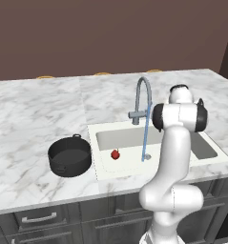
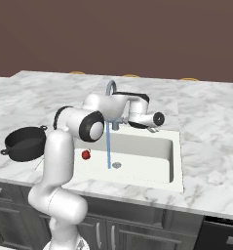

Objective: Dump the bell pepper from the pot into the sink. Then turn on the water and wash the bell pepper. Then turn off the water and put the bell pepper back in the pot.

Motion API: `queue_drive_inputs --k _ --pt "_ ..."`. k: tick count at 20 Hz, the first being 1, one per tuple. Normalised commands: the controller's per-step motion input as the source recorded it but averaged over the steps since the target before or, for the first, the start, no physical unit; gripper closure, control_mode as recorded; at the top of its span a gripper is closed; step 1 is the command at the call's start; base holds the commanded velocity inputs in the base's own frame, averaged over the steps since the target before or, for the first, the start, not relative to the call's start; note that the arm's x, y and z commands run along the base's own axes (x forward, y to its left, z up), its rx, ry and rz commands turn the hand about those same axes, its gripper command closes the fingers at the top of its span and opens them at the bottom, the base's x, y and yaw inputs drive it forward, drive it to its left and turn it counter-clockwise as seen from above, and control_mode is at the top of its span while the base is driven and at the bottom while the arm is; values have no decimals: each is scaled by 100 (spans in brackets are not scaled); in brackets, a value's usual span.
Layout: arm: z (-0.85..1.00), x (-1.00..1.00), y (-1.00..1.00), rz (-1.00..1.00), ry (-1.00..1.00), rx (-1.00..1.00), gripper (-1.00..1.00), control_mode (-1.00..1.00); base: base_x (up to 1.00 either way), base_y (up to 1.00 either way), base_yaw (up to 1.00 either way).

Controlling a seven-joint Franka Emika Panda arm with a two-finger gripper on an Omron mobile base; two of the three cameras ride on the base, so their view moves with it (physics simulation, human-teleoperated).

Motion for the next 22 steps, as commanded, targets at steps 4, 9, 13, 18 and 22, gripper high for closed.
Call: queue_drive_inputs --k 4,9,13,18,22 --pt "-21 0 -1 0 6 0 -100 -100 0 0 0" --pt "-7 2 0 0 2 0 -100 -100 0 0 0" --pt "0 13 0 0 1 0 -100 -100 0 0 0" --pt "-6 27 1 0 1 0 -100 -100 0 0 0" --pt "-6 33 3 0 3 0 -100 -100 0 0 0"
